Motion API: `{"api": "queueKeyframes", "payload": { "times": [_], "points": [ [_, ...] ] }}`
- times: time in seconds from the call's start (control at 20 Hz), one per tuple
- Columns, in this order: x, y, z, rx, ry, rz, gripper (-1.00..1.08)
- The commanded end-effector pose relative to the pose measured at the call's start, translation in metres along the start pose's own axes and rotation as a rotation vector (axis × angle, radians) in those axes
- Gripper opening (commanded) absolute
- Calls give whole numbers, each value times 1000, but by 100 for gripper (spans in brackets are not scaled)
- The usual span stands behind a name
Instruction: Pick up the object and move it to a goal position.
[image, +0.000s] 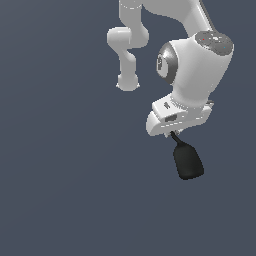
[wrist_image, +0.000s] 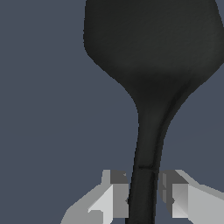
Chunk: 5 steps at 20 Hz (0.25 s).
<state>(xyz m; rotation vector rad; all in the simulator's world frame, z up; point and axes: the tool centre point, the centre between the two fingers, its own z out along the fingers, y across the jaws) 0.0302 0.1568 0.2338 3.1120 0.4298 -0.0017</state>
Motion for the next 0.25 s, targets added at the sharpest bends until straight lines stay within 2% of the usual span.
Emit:
{"api": "queueKeyframes", "payload": {
  "times": [0.0, 0.2],
  "points": [
    [3, -3, -5, 0, 1, 1, -100],
    [4, -3, -6, 0, 1, 1, -100]
  ]
}}
